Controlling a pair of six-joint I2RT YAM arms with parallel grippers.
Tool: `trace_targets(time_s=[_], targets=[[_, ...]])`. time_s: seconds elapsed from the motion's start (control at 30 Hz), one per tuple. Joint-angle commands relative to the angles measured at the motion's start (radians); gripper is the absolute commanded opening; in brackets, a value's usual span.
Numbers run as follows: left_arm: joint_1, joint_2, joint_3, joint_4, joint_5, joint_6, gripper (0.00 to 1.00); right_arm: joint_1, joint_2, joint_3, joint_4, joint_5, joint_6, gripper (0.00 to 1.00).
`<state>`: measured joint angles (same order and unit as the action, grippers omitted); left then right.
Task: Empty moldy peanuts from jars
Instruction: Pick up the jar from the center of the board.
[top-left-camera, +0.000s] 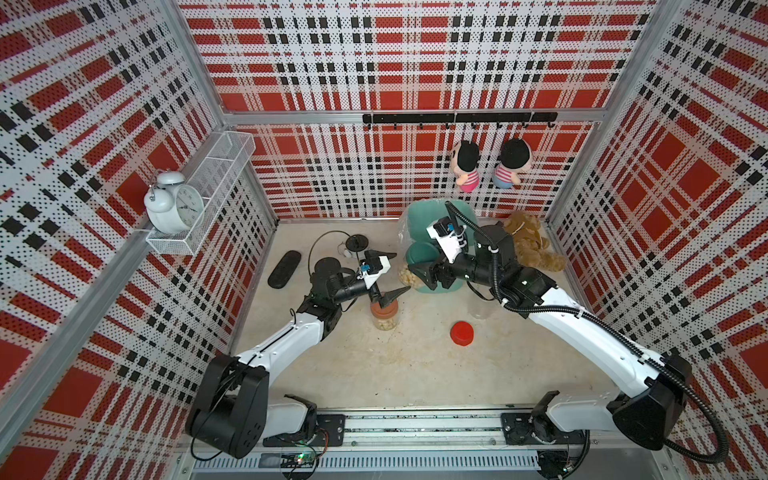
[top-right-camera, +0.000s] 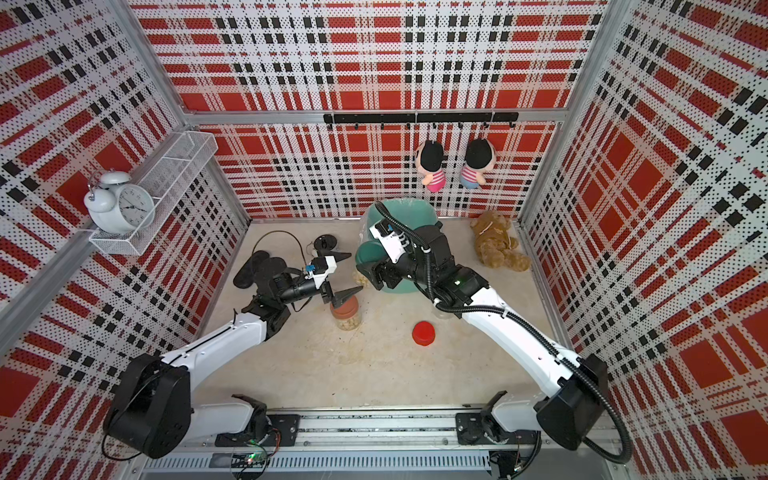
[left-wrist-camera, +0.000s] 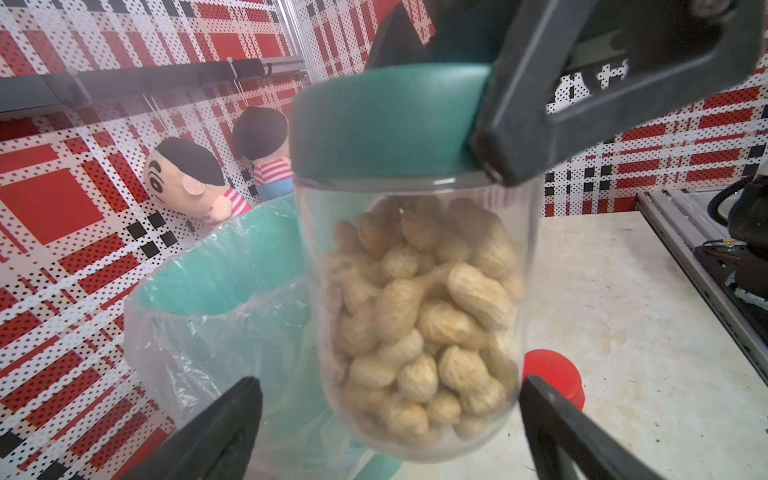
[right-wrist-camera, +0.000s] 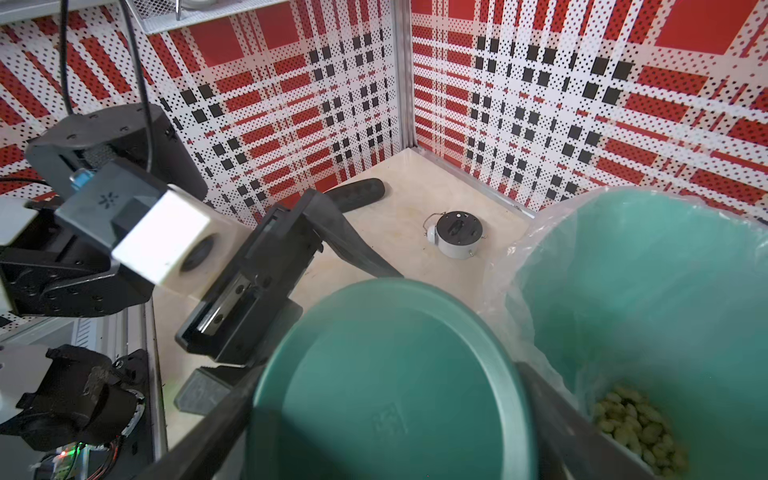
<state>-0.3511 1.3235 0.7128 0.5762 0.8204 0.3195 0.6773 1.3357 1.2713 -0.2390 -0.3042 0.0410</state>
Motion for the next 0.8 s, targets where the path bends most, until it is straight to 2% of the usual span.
trace_targets(time_s=[0.0,0.27,0.4,0.77], targets=[[-0.015,0.018,0.036,0.034,-0.024,-0.037,0.98,-0.002,-0.042,-0.032,0.187,-0.064,-0.022,0.00],[-0.026,0.040,0.047,0.076,-0.035,-0.127,0.98,-0.002,-0.056,-0.112,0.280,-0.114,-0.026,0.00],[-0.037,0.044,0.046,0.077,-0.085,-0.148,0.98,-0.002,-0.063,-0.136,0.336,-0.161,-0.023,0.00],[-0.035,0.043,0.057,0.050,-0.090,-0.162,0.98,-0.002,-0.040,-0.149,0.394,-0.274,-0.009,0.00]])
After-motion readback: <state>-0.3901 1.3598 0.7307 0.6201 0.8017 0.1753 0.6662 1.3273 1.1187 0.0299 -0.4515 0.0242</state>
